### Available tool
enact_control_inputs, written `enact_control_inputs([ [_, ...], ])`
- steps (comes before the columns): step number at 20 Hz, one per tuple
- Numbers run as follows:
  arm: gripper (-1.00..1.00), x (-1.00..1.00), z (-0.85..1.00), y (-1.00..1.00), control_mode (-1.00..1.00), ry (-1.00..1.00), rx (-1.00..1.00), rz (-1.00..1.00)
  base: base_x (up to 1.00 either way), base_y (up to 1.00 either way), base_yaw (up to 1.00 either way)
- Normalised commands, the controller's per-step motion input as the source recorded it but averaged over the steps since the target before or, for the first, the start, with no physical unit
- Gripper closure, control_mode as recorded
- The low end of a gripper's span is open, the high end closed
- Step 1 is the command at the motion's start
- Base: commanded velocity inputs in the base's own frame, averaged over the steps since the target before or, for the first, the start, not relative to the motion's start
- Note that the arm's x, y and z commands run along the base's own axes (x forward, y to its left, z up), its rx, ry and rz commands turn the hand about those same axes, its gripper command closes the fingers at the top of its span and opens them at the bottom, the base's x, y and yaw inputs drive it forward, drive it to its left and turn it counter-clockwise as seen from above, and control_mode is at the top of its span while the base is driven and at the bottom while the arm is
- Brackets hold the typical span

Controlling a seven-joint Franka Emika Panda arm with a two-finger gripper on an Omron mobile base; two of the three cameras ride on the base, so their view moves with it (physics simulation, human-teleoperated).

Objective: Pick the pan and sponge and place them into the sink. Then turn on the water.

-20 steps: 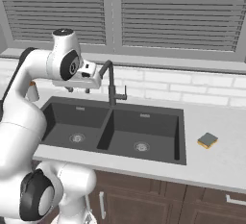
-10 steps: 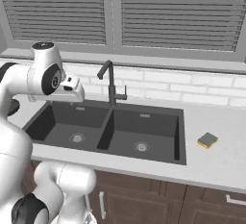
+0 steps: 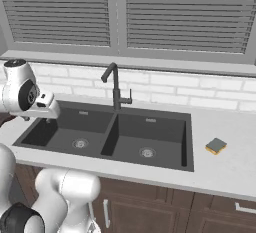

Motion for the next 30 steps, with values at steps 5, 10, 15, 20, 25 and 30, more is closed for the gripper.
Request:
enact_control_inputs([
  [5, -1.00, 0.00, -0.26, 1.00, -1.00, 0.22, 0.00, 0.00, 0.00, 0.00, 0.00],
  [10, -1.00, 0.00, -0.27, 0.86, -1.00, 0.16, 0.00, 0.02, 0.00, 0.00, 0.00],
  [15, -1.00, 0.00, -0.38, 0.73, -1.00, 0.13, 0.00, 0.04, 0.00, 0.00, 0.00],
  [20, -1.00, 0.02, -0.38, 0.75, -1.00, 0.02, -0.02, 0.06, 0.00, 0.00, 0.00],
  [25, -1.00, 0.18, -0.39, 0.76, -1.00, 0.00, -0.05, 0.07, 0.00, 0.00, 0.00],
  [30, -1.00, 0.37, -0.23, 0.72, -1.00, 0.00, -0.04, 0.08, 0.00, 0.00, 0.00],
])
